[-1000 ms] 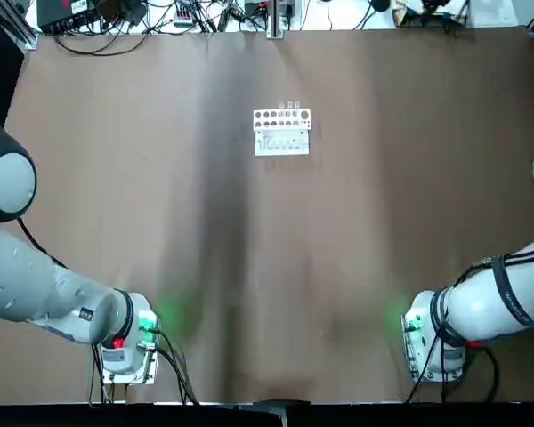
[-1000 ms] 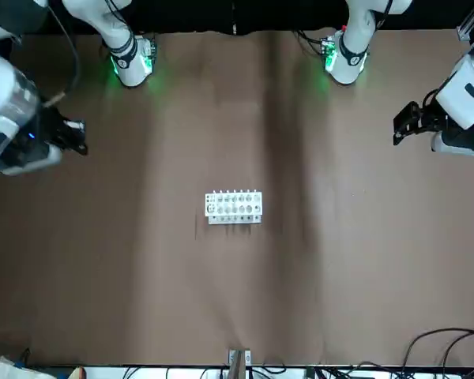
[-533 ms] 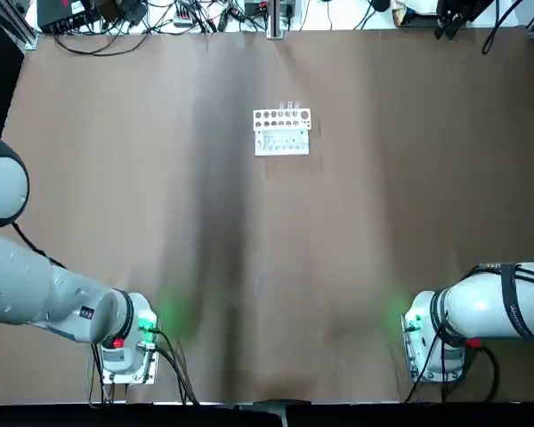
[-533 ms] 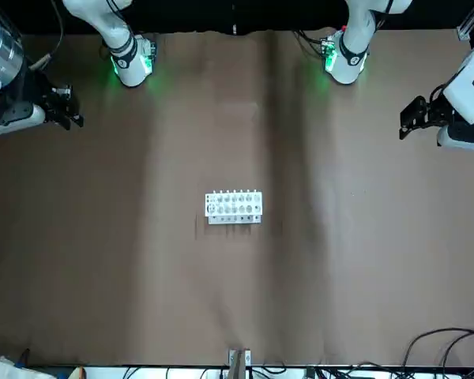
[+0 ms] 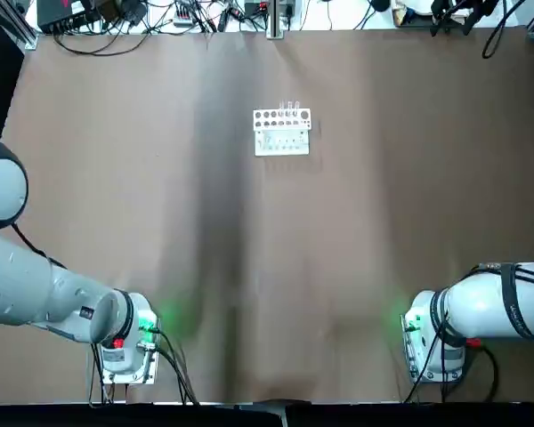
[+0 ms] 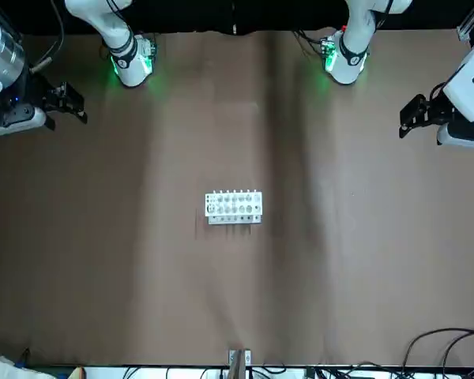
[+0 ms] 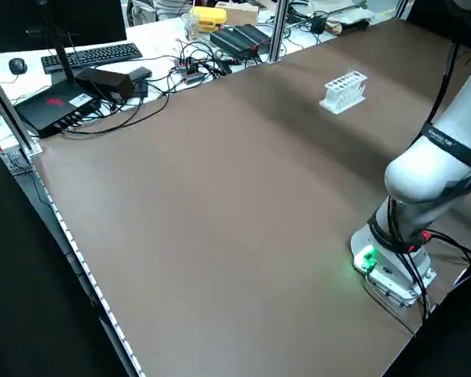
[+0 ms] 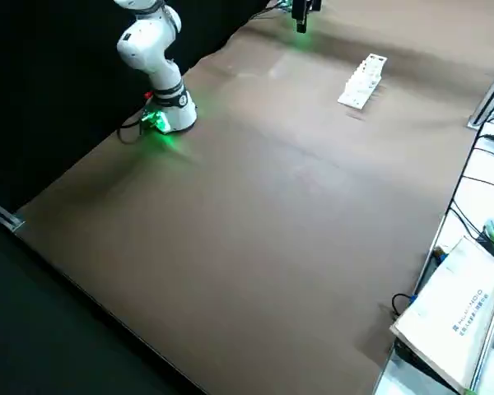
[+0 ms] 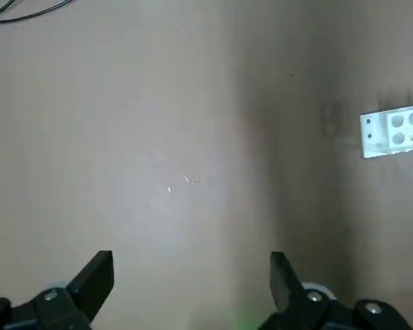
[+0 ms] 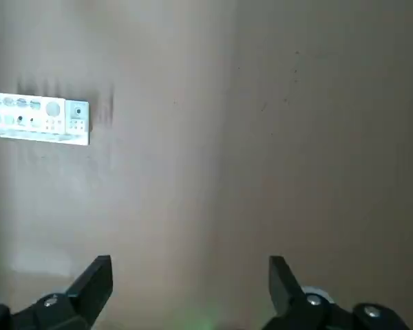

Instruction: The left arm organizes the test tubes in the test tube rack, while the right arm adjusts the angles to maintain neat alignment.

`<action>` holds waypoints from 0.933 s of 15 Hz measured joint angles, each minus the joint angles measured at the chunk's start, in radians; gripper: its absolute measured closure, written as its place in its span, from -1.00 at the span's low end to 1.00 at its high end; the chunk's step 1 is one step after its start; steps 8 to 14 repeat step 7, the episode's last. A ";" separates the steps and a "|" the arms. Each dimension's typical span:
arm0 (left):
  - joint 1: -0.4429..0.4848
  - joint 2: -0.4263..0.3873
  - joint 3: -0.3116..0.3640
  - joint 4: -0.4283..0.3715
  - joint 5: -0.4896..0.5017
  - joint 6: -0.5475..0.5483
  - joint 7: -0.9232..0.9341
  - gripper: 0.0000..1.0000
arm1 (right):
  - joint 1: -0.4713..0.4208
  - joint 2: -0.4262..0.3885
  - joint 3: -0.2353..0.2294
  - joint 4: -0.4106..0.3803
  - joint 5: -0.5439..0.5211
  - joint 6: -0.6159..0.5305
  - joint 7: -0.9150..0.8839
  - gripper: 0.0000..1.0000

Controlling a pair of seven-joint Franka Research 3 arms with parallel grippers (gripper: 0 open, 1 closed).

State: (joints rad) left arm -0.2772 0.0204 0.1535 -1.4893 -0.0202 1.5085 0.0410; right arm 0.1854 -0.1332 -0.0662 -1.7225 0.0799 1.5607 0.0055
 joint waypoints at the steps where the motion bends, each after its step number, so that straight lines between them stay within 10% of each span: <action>1: 0.000 -0.001 -0.001 0.000 0.000 0.000 0.000 -1.00 | 0.000 -0.003 0.000 0.000 -0.002 -0.003 0.000 -1.00; 7: 0.228 -0.018 -0.225 -0.004 0.000 -0.006 0.000 -1.00 | -0.004 -0.010 -0.002 -0.002 -0.009 -0.006 0.001 -1.00; 14: 0.228 -0.018 -0.225 -0.004 0.000 -0.006 0.000 -1.00 | -0.004 -0.010 -0.002 -0.002 -0.009 -0.006 0.001 -1.00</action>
